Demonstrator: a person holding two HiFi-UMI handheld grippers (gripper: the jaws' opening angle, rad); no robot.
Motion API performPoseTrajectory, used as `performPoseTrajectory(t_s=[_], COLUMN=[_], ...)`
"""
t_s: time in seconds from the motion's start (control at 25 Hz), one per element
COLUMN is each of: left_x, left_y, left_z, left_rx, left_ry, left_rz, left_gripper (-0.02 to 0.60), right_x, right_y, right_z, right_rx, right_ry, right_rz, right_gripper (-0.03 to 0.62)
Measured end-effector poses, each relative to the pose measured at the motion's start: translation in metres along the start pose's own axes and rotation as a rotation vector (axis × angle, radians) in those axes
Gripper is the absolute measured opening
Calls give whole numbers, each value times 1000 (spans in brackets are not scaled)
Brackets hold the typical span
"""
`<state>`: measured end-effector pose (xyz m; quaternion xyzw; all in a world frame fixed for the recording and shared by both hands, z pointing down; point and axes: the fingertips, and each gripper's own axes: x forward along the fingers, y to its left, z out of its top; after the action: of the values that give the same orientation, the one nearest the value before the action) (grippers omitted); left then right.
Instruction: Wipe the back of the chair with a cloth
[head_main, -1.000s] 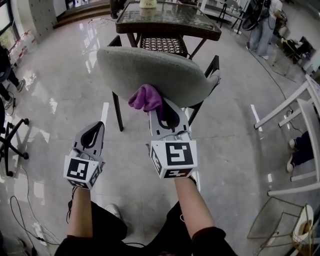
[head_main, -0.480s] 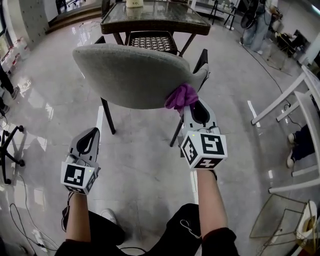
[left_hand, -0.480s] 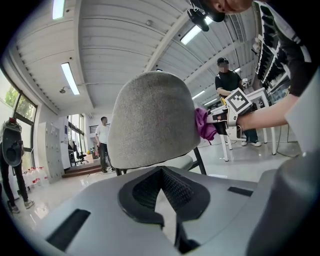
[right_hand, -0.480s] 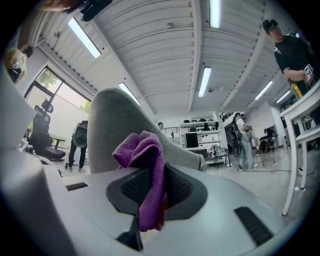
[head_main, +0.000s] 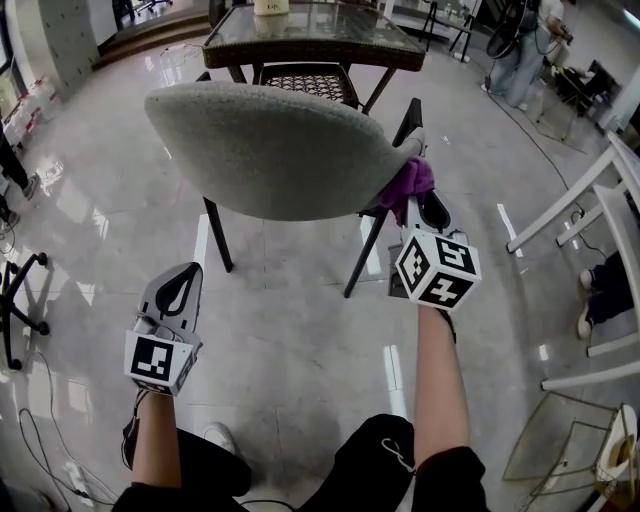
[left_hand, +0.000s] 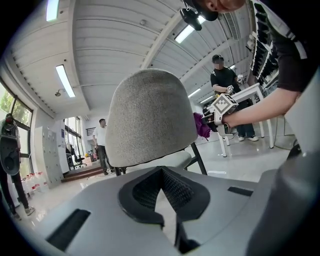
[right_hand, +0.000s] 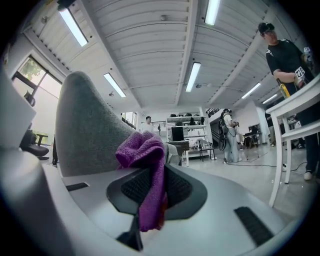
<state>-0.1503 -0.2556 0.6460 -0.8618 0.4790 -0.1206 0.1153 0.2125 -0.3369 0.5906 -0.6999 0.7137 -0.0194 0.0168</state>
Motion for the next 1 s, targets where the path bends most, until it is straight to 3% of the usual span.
performPoseTrajectory(t_s=[0.2,0.4,0.56,0.76,0.88,1.0], left_x=[1,1,-4,-18,-28,-37], left_y=[7,13,25,40,46,47], left_z=[-6,-13,-21,-27,-31,-38], left_rx=[-16,-21,-43,-67,-55,-87], left_ry=[5,5,26,43,40,91], left_rz=[13,23,46,89,106,112], left_gripper=[9,9,9,9,9,9], right_x=[-25,-88,-86,-57,-36,-23], right_y=[16,96,175,268,294,293], right_z=[18,22,4,-25,-21,-20], right_rx=[-78,-174,-163,-132,-91,-81], right_ry=[-83,-193,-179,-58,-90,-104], right_rz=[-7,169,301,436,451,414], right_gripper=[77,77,77,77,77,77])
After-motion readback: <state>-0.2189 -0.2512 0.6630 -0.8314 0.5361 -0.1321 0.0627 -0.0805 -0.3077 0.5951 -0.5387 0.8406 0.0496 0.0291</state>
